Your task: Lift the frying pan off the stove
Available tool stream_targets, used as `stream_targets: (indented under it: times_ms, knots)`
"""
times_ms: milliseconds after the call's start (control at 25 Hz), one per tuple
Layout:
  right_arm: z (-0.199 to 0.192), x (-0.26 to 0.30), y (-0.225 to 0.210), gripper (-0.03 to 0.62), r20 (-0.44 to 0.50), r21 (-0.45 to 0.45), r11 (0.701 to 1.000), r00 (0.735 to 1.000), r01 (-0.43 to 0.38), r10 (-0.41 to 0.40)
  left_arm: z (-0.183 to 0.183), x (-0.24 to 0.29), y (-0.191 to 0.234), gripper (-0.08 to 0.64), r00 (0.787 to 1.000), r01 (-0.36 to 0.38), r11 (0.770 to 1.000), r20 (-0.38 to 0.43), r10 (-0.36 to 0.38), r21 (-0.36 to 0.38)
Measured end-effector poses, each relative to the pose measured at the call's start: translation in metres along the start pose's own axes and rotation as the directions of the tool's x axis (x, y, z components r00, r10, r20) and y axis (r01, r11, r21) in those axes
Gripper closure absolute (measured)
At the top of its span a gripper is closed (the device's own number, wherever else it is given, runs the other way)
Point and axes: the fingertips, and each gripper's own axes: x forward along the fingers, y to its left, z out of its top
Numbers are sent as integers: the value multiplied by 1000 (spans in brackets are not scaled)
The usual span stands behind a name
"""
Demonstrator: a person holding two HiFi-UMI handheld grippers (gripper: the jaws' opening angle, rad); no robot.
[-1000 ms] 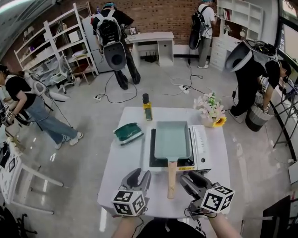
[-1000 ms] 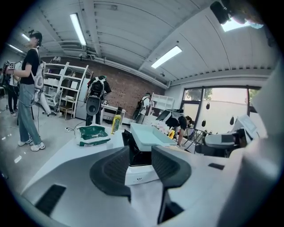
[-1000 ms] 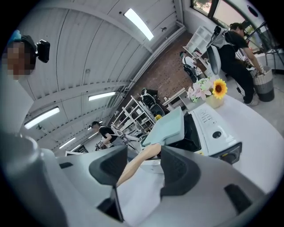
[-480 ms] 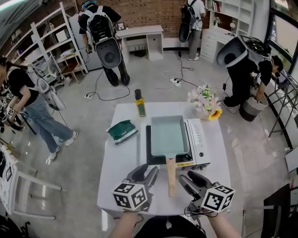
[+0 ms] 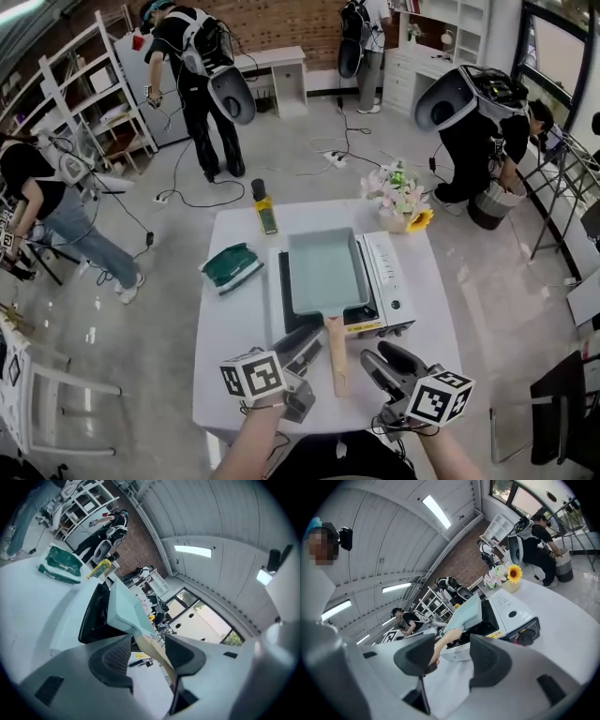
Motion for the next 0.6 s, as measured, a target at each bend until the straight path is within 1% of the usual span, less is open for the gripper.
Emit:
stream_targets:
  times_ms: [160,320,440,600]
  knots:
    - [1,-5,-4,370,9,8,1000,1000,18,-18,-1,12,-3,350,999,47,993,-15,-49,-112]
    - [2,-7,-8,370,20,19,999,999,28,-28,-7,24,0,350,996,71,972,-42,-82,-224]
    - [2,-6,-9,370,29,27,999,999,26,-27,-11,31,0,350,992,84,959,-69,-107,-271]
    - [4,-7,-9,370,31,20,999,999,35,-35,-16,41,1,342,985,100,944,-101,-138,-315]
